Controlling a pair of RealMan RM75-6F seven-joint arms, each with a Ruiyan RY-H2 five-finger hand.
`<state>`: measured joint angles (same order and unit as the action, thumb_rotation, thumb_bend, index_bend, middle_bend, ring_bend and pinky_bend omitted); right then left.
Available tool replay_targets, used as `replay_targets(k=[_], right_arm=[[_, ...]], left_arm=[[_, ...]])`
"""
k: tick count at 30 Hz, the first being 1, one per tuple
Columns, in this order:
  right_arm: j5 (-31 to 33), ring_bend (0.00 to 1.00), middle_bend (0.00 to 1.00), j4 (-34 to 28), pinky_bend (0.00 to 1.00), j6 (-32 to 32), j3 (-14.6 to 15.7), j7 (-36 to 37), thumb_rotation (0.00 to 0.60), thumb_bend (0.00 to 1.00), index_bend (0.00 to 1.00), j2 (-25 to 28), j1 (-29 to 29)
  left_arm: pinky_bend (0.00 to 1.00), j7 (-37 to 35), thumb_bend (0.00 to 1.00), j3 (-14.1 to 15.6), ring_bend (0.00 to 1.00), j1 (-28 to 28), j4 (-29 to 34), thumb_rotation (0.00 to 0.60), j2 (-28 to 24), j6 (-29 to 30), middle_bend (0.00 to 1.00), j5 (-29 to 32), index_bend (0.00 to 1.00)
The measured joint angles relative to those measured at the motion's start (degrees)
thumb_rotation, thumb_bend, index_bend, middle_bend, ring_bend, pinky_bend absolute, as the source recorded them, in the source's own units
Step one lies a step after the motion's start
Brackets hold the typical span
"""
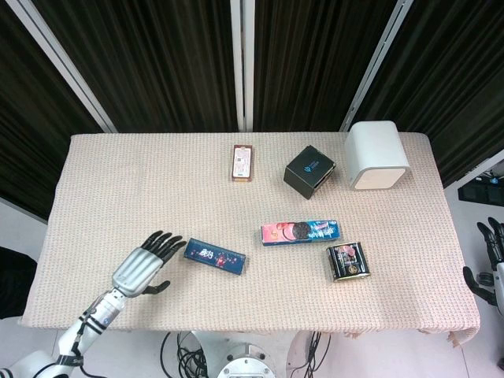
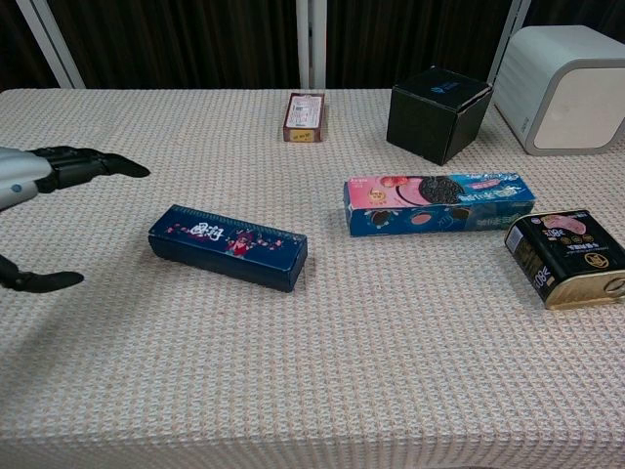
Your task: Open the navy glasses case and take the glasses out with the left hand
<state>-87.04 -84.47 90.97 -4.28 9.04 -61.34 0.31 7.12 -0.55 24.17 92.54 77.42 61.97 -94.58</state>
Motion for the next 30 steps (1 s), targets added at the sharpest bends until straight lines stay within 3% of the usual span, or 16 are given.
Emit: replay_targets(k=[17, 30], right_arm=[[1.48, 0.00, 0.00, -0.84, 0.00, -1.92, -0.17, -0.77, 0.600, 0.30, 0.00, 0.10, 0.20], [2.75, 0.00, 0.00, -0.92, 0.00, -3.19, -0.40, -1.02, 0.600, 0.30, 0.00, -0.07, 0.32]], left_arm=[[0.09, -5.15, 0.28, -1.86, 0.03, 9.07, -12.14, 0.600, 10.10, -2.86, 0.19, -2.10, 0.14], [0.09, -6.79, 0.34, -0.84, 0.04, 11.51, -14.22, 0.600, 11.56, -2.88, 0.27, -1.40, 0.20]])
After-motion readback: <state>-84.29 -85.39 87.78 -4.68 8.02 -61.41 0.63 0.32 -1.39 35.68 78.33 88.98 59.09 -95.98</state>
